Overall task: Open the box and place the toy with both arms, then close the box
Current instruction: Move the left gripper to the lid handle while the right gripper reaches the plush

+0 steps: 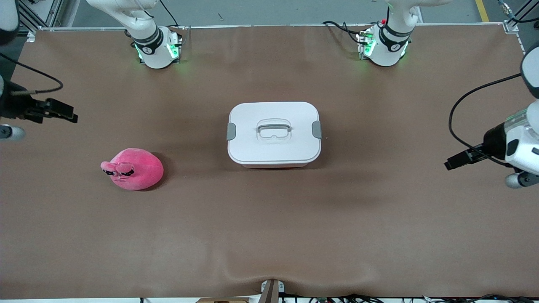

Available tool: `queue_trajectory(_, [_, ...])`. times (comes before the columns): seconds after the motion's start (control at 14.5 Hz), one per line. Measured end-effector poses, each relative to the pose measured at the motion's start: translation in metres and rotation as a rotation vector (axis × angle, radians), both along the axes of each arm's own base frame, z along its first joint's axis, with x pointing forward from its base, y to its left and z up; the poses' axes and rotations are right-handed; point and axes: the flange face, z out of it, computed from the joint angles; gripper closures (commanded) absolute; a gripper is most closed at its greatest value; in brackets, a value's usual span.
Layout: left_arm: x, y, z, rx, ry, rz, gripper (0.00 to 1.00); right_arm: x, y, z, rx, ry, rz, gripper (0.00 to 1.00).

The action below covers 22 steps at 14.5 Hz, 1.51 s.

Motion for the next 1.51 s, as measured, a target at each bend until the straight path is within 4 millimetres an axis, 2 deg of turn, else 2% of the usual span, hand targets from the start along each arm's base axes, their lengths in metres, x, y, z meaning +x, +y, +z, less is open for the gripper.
queue_trajectory(0.14, [0.002, -0.014, -0.008, 0.0, 0.016, 0.056, 0.0, 0.003, 0.0, -0.011, 0.001, 0.029, 0.001, 0.0])
queue_trajectory(0.48, [0.003, -0.049, -0.018, -0.002, 0.029, 0.187, 0.0, 0.003, -0.001, -0.011, 0.004, 0.032, 0.014, 0.0])
queue_trajectory(0.89, [-0.001, -0.09, -0.027, 0.002, 0.055, 0.329, 0.0, 0.007, -0.004, -0.01, 0.025, 0.0, 0.146, 0.0])
queue_trajectory(1.38, [-0.016, -0.153, -0.031, 0.006, 0.078, 0.57, 0.0, 0.009, 0.002, -0.009, 0.021, -0.013, 0.162, 0.0])
queue_trajectory(1.51, [-0.02, -0.175, -0.034, -0.001, 0.075, 0.654, 0.0, 0.012, 0.0, -0.015, 0.012, -0.029, 0.16, 0.0])
